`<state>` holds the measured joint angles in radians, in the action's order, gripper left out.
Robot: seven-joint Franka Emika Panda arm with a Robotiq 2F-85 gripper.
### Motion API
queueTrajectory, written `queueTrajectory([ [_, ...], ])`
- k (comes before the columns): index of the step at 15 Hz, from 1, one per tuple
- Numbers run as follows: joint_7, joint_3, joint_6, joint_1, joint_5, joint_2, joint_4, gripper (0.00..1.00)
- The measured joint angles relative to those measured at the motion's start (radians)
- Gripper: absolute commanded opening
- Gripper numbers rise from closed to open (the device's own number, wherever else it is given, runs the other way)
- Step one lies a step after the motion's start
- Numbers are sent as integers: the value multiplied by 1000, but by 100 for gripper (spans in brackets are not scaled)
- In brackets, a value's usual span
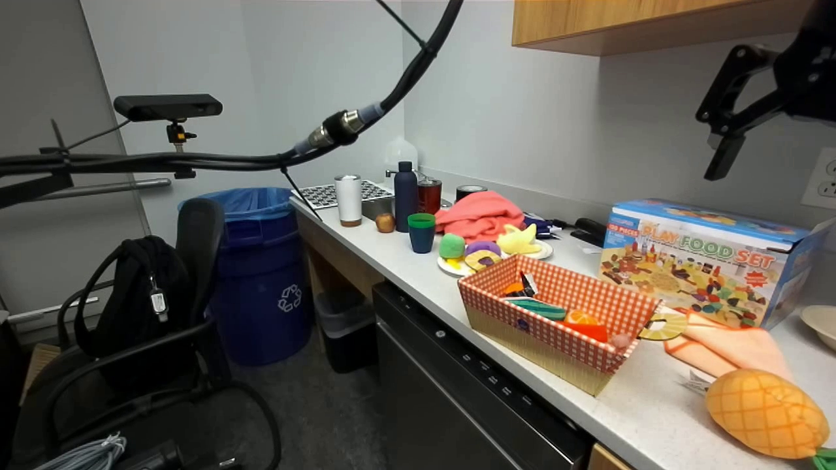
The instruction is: Pick up the pineapple from the counter and put it in the basket
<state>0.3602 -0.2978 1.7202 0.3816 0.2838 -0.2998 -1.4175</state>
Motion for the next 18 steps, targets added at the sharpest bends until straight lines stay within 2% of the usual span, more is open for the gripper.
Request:
queueTrajectory([
  [6,-35,32,-54,74,23,-182,240,100],
  [13,-65,49,-133,88,24,-400,506,100],
  [18,-88,82,-158,93,18,-542,604,100],
])
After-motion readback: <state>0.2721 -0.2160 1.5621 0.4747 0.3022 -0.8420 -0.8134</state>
